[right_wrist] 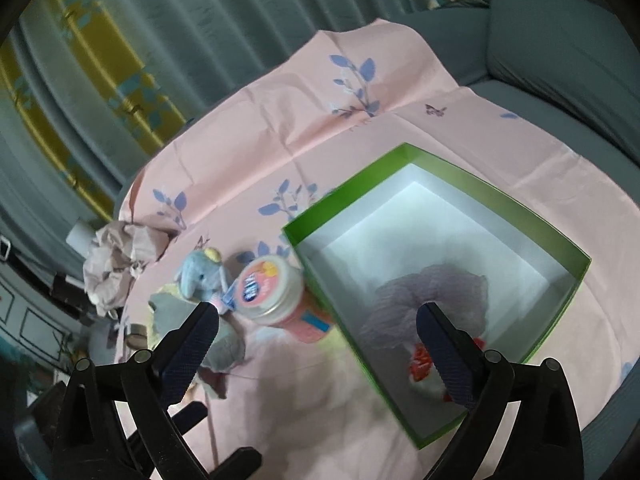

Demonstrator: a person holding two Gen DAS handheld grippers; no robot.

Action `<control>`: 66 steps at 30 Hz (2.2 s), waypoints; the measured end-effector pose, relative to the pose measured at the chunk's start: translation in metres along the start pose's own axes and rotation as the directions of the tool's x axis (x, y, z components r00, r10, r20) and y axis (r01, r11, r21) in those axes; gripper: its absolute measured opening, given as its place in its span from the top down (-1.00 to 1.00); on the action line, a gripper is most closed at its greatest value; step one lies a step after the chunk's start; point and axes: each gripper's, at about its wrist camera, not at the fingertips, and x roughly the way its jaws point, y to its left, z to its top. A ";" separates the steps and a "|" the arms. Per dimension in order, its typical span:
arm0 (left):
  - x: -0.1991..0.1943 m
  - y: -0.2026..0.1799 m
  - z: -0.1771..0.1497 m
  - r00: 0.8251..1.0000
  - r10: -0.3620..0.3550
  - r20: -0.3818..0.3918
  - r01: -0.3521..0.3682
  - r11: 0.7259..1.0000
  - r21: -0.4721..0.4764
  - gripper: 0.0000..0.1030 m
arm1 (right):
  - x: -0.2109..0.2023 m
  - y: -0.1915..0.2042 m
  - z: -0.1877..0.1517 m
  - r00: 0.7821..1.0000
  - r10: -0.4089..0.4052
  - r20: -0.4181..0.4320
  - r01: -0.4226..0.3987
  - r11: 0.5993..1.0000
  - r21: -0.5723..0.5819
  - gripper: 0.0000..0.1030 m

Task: Organize soft objects
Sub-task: 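Return the right gripper to the pile and grasp the grey knit cloth, then lift the grey cloth with the right gripper, gathering the mauve cloth beneath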

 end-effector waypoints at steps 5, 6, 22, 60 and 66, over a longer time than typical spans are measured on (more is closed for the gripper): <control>-0.025 0.036 -0.019 0.994 0.106 0.022 -0.106 0.994 -0.030 -0.92 | 0.000 0.034 -0.008 1.000 0.010 0.006 -0.009 0.996 -0.085 -0.94; -0.029 0.045 -0.022 0.990 0.137 0.027 -0.136 0.990 -0.042 -0.92 | 0.001 0.042 -0.010 1.000 0.015 0.007 -0.015 0.994 -0.105 -0.94; -0.058 0.170 -0.053 0.922 0.388 -0.006 -0.361 0.852 -0.380 -0.90 | 0.060 0.119 -0.056 0.974 0.114 -0.195 -0.161 0.956 -0.245 -0.94; -0.081 0.180 -0.068 0.926 0.378 -0.009 -0.353 0.857 -0.374 -0.89 | -0.030 0.142 -0.115 0.973 0.220 -0.067 -0.230 0.915 -0.332 0.85; -0.079 0.174 -0.071 0.940 0.340 -0.012 -0.321 0.875 -0.364 -0.89 | -0.026 0.144 -0.117 0.979 0.186 -0.088 -0.205 0.919 -0.338 0.85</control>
